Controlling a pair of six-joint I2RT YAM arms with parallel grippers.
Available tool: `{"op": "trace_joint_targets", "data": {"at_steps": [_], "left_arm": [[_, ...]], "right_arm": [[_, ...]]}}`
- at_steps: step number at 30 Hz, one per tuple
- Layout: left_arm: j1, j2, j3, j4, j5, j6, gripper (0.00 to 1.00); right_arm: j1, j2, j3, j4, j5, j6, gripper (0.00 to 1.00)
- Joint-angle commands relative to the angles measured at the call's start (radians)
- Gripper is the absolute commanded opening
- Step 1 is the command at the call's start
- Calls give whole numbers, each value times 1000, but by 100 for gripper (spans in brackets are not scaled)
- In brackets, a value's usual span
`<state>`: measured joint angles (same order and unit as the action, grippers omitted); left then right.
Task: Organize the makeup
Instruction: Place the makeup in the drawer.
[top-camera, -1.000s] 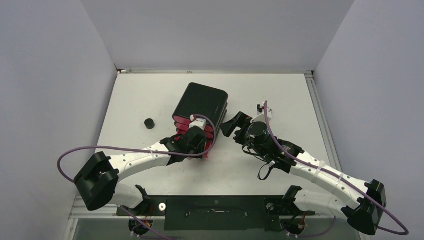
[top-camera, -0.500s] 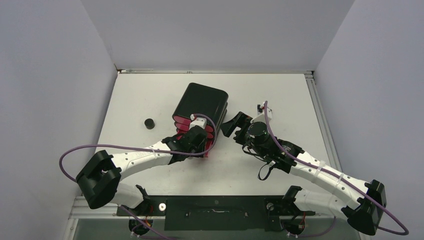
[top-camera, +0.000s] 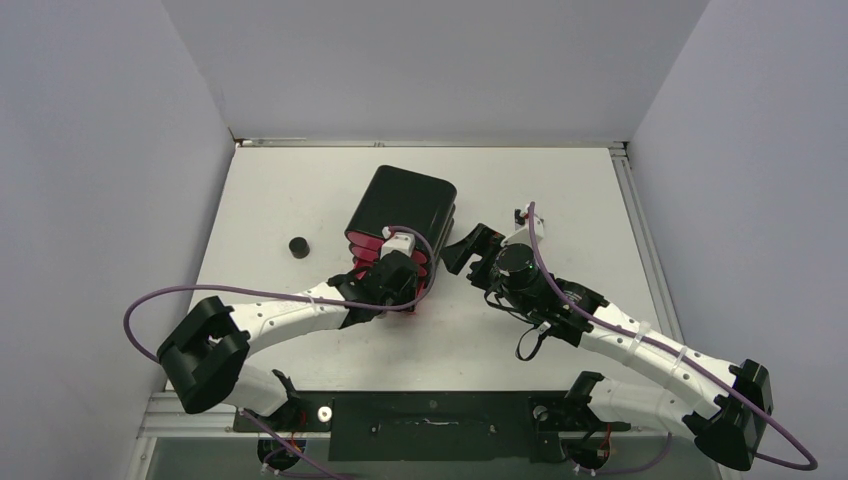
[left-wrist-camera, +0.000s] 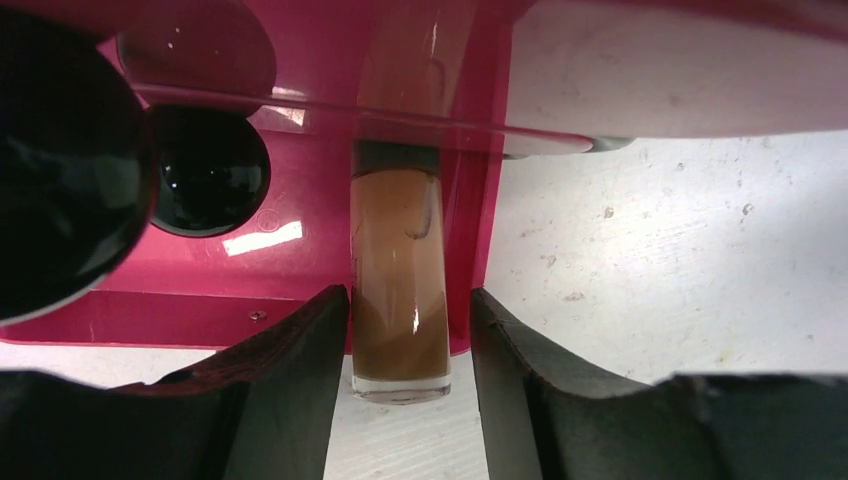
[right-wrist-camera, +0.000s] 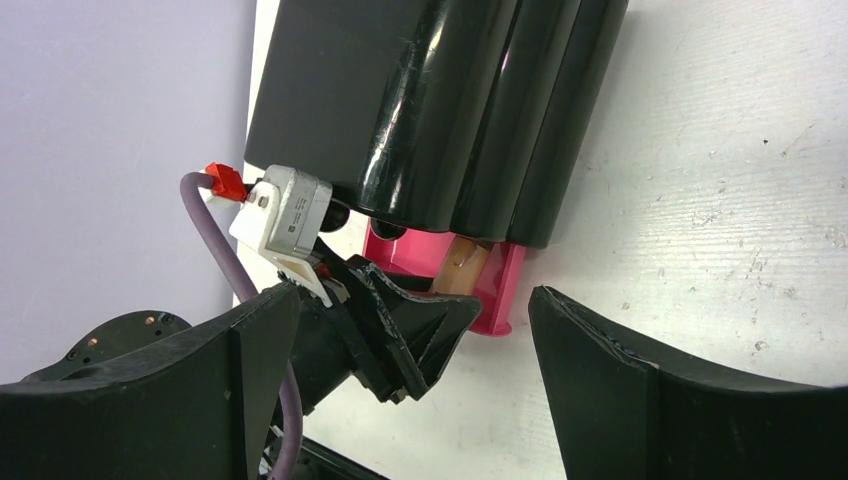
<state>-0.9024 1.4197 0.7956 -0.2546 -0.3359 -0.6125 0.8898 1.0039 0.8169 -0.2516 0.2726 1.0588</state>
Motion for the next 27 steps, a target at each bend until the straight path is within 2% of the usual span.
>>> {"op": "trace_joint_targets", "data": {"at_steps": [1,19,21,27], "left_arm": [[-2,-37,-5,72,-22,7,46],[-2,-89,1,-78,20,55,44],[-2,-85,-1,-71,33,60,42],[-3,-62,0,-21,57,55,22]], "right_arm": [[-6,-9,-8,11,17,-1,82],[-8,-12,-13,11,14,0,82],[-7,-14,-12,11,15,2,82],[-7,-13,-16,10,17,1,82]]}}
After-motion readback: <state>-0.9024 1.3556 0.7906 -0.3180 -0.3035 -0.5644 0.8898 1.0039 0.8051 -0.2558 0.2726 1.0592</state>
